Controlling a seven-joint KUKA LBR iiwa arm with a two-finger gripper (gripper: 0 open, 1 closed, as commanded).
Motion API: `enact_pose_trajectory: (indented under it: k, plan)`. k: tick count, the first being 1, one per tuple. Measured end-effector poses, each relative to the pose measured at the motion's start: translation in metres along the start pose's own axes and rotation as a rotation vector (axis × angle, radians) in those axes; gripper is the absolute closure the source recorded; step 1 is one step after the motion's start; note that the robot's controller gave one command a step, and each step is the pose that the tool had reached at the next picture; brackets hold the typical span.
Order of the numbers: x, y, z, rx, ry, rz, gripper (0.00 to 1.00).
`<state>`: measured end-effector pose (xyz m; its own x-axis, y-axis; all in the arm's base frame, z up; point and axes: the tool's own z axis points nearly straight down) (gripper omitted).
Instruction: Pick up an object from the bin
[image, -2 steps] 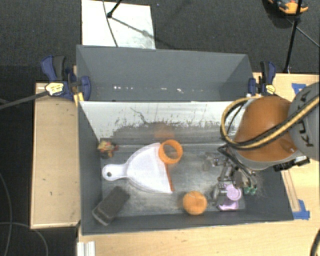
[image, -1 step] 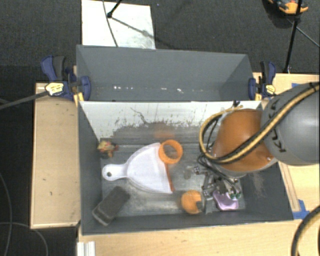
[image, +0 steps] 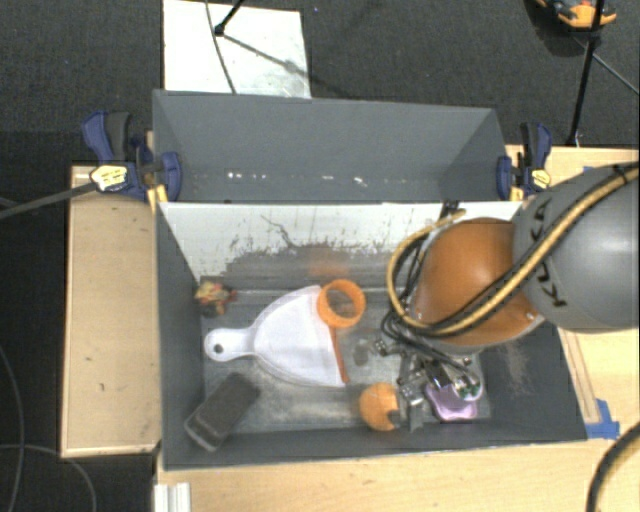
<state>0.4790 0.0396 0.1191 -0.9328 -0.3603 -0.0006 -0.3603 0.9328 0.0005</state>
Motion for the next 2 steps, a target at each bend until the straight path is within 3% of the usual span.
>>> enact_pose_trajectory:
  k: [1,2]
  plan:
    - [0.005,-0.019,-0.003,0.000,-0.001,-0.262,0.00]
    - [-0.030,0.056,0.028,0.000,0.000,-0.147,0.00]
